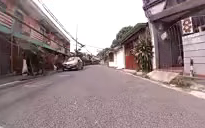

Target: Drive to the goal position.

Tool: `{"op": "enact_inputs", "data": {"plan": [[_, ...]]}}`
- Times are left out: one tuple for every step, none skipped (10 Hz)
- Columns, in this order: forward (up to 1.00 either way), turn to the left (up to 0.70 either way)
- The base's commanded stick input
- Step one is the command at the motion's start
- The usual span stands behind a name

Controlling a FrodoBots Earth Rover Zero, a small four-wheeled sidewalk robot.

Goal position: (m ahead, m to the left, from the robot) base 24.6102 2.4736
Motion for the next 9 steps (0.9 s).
{"op": "enact_inputs", "data": {"plan": [[0.5,0.06],[0.5,0.06],[0.5,0.06],[0.5,0.06],[0.5,0.06],[0.5,0.06],[0.5,0.06],[0.5,0.06],[0.5,0.06]]}}
